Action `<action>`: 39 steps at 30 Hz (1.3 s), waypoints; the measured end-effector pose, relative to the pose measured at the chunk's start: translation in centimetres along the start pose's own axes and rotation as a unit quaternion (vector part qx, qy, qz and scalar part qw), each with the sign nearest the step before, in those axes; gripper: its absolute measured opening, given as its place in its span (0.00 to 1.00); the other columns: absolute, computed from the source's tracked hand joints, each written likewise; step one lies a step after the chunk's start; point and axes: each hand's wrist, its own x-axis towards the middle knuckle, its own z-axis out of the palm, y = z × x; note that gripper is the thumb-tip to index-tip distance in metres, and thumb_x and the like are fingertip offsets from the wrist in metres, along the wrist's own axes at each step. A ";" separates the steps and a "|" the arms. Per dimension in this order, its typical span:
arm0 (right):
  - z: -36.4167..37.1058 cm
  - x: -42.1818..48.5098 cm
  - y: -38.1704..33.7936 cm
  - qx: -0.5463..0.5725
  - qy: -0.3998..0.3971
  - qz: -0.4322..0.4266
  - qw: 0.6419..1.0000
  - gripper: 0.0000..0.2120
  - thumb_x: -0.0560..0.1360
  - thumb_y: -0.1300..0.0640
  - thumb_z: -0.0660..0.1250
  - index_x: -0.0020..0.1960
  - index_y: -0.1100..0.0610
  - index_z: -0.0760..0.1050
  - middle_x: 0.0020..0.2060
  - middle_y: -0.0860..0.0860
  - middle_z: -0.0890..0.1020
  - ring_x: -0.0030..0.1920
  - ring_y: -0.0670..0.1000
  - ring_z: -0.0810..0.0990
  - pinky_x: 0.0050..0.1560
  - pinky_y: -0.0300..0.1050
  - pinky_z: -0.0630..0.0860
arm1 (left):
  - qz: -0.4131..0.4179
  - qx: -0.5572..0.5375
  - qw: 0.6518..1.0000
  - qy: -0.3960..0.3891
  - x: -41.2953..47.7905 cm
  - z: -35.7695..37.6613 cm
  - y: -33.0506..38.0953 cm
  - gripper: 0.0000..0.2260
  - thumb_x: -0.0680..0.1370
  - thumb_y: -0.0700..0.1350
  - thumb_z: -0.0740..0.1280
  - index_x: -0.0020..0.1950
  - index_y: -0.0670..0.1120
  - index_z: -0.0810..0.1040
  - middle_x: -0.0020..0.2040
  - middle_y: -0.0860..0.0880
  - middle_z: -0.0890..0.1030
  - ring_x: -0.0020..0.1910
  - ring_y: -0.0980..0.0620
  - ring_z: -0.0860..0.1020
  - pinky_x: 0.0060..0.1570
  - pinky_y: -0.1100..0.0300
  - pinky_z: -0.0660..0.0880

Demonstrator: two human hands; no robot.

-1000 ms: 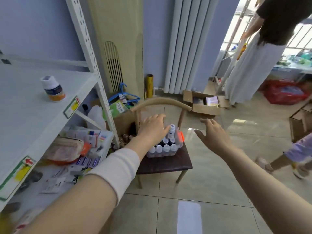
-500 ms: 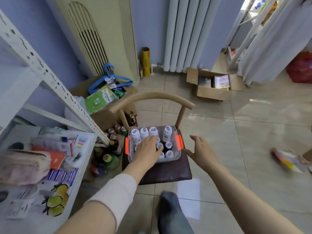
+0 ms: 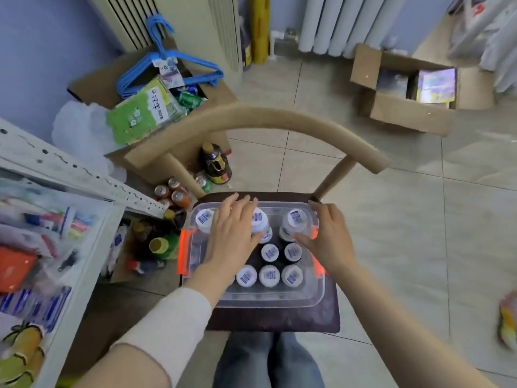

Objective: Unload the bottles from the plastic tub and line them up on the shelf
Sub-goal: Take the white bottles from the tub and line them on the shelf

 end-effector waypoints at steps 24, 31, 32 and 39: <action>-4.0 0.3 -2.1 0.153 0.013 0.028 0.988 0.20 0.67 0.59 0.75 0.56 0.60 0.74 0.49 0.49 0.79 0.46 0.49 0.78 0.47 0.39 0.77 | -0.084 -0.310 0.947 0.012 -0.9 -3.2 0.4 0.19 0.71 0.44 0.72 0.58 0.44 0.71 0.57 0.48 0.77 0.57 0.49 0.74 0.53 0.59 0.71; -12.8 -3.1 -9.5 0.159 0.029 0.002 0.987 0.18 0.69 0.58 0.73 0.57 0.59 0.75 0.47 0.49 0.79 0.46 0.50 0.78 0.38 0.27 0.72 | -0.075 -0.408 0.907 0.069 -5.1 -13.1 2.2 0.15 0.69 0.42 0.74 0.53 0.44 0.74 0.47 0.51 0.80 0.47 0.54 0.78 0.49 0.62 0.76; -13.8 -3.5 -10.3 0.164 0.029 -0.003 0.986 0.18 0.68 0.58 0.73 0.57 0.59 0.75 0.47 0.50 0.80 0.46 0.51 0.79 0.40 0.31 0.74 | -0.074 -0.412 0.905 0.075 -5.7 -14.3 2.4 0.15 0.70 0.43 0.74 0.52 0.44 0.74 0.48 0.50 0.80 0.47 0.55 0.78 0.48 0.64 0.76; -19.6 -6.6 -16.1 0.151 0.013 -0.072 0.986 0.20 0.67 0.55 0.73 0.58 0.57 0.76 0.48 0.51 0.81 0.47 0.50 0.80 0.49 0.48 0.79 | -0.071 -0.398 0.906 0.123 -10.8 -21.6 3.4 0.13 0.71 0.45 0.72 0.50 0.49 0.72 0.46 0.55 0.78 0.43 0.61 0.76 0.38 0.79 0.70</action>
